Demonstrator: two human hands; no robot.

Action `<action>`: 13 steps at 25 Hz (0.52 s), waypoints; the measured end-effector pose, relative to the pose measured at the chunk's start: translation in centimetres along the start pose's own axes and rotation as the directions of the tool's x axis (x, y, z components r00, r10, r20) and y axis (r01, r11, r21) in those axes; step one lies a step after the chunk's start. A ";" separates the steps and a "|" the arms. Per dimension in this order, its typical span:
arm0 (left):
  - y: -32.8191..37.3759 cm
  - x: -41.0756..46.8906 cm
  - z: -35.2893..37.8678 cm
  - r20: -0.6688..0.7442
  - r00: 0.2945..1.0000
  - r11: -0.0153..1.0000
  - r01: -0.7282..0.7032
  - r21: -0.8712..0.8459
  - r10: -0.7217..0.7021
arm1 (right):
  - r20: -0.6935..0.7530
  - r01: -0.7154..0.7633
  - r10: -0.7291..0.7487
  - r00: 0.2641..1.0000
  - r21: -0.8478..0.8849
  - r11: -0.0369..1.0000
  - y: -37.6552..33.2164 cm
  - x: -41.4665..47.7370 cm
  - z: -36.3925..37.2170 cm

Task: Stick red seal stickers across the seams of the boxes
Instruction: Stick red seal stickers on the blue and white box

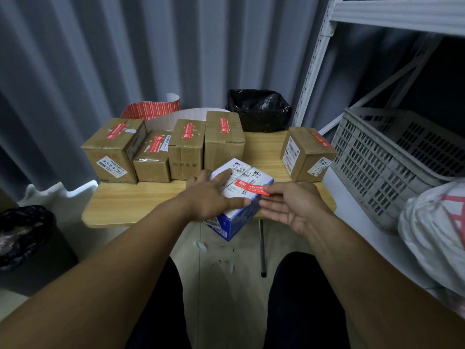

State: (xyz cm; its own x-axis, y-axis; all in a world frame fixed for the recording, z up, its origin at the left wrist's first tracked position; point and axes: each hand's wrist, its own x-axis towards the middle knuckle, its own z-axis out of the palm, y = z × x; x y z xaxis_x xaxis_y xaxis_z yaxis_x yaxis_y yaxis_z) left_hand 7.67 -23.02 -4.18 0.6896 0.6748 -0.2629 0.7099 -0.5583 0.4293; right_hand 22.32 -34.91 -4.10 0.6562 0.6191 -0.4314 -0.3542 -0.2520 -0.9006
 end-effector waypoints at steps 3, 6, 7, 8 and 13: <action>-0.1 0.1 0.1 -0.002 1.000 1.000 -0.005 -0.001 0.005 | -0.039 0.027 -0.026 0.999 0.033 0.999 0.1 0.1 0.3; -0.2 0.2 0.2 -0.007 1.000 1.000 -0.002 -0.009 0.002 | -0.078 0.075 -0.068 0.995 0.082 0.994 0.5 0.2 0.6; -0.3 0.3 0.2 -0.009 1.000 1.000 -0.002 -0.007 0.002 | -0.083 0.085 -0.078 0.994 0.091 0.992 0.5 0.2 0.6; -0.3 0.3 0.2 -0.009 1.000 1.000 -0.001 -0.007 0.001 | -0.083 0.091 -0.083 0.993 0.094 0.991 0.6 0.2 0.7; -0.4 0.3 0.3 -0.006 1.000 1.000 0.003 -0.016 -0.003 | -0.063 0.095 -0.091 0.994 0.072 0.993 0.4 0.1 0.6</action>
State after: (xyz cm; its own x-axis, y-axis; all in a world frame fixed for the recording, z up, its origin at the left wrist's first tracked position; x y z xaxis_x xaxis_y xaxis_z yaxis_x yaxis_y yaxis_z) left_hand 7.67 -22.72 -4.65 0.6865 0.6794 -0.2592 0.7096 -0.5482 0.4426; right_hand 21.79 -34.51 -4.50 0.7261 0.5915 -0.3505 -0.3372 -0.1378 -0.9313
